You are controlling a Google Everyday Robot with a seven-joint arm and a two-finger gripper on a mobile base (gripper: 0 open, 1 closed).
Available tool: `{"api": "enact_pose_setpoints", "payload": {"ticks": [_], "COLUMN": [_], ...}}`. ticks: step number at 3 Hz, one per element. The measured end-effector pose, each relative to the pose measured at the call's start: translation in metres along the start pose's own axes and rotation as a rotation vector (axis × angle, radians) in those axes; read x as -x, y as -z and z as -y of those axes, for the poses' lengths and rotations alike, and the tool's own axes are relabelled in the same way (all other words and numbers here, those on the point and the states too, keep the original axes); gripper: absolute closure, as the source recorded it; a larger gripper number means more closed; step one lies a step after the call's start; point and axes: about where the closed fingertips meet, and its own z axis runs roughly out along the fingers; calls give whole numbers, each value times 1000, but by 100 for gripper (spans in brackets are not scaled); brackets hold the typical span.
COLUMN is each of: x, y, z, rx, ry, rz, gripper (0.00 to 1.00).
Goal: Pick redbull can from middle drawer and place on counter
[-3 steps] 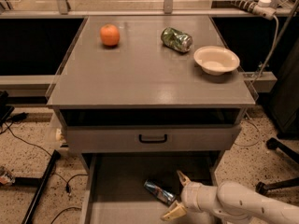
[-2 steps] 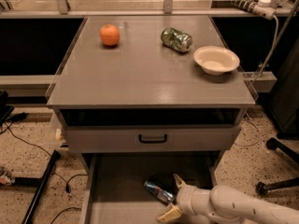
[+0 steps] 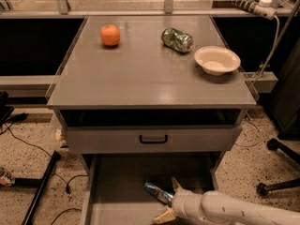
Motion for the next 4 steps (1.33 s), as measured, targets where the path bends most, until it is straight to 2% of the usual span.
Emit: {"api": "enact_pose_setpoints", "payload": {"ticks": [1,4], "x": [0,1], "y": [0,0], "z": [1,-1], "rx": [-6,7], "ry": [0,-1], "rz": [-1,4], "gripper": [19,89]}}
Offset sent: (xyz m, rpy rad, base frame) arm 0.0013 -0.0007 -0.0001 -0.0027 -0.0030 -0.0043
